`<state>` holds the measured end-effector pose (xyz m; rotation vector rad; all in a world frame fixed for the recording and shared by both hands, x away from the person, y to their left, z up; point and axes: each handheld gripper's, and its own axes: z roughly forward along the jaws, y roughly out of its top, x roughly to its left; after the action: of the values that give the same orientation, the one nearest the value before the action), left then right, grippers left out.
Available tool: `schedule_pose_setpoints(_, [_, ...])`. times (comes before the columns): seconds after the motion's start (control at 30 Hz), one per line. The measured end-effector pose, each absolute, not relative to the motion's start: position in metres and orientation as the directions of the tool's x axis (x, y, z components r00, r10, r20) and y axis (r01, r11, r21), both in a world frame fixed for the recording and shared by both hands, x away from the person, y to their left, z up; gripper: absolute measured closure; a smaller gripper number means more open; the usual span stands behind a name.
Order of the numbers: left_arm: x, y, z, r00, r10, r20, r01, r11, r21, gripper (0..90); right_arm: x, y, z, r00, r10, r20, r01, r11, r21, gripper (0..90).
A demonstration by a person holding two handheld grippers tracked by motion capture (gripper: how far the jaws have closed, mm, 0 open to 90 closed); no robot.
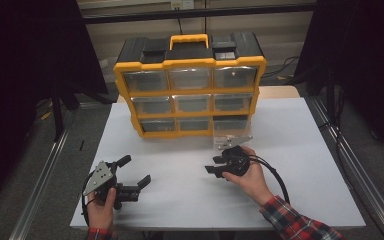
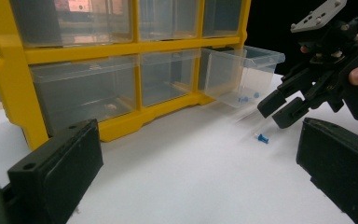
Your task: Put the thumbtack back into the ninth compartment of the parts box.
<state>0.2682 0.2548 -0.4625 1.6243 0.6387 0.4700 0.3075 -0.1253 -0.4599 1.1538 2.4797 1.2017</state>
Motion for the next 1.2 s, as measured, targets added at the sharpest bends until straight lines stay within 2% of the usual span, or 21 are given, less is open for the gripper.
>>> schedule_pose_setpoints(0.53, [0.269, 0.256, -0.462, 0.761, 0.647, -0.04, 0.137, -0.1, 0.985, 0.1, 0.312, -0.121, -0.481, -0.687, 0.711, 0.15, 0.579, 0.411, 0.704, 65.2])
schedule_pose_setpoints(0.9, [0.268, 0.255, -0.463, 0.758, 0.65, -0.054, 0.142, -0.084, 0.986, 0.1, 0.315, -0.118, -0.483, -0.696, 0.705, 0.137, 0.564, 0.419, 0.712, 71.5])
schedule_pose_setpoints(1.07, [0.268, 0.255, -0.463, 0.758, 0.651, -0.046, 0.138, -0.092, 0.986, 0.1, 0.314, -0.117, -0.482, -0.705, 0.703, 0.093, 0.545, 0.454, 0.705, 78.8])
schedule_pose_setpoints(1.2, [0.268, 0.255, -0.463, 0.757, 0.652, -0.047, 0.138, -0.089, 0.986, 0.1, 0.315, -0.12, -0.483, -0.713, 0.692, 0.111, 0.545, 0.449, 0.709, 84.1])
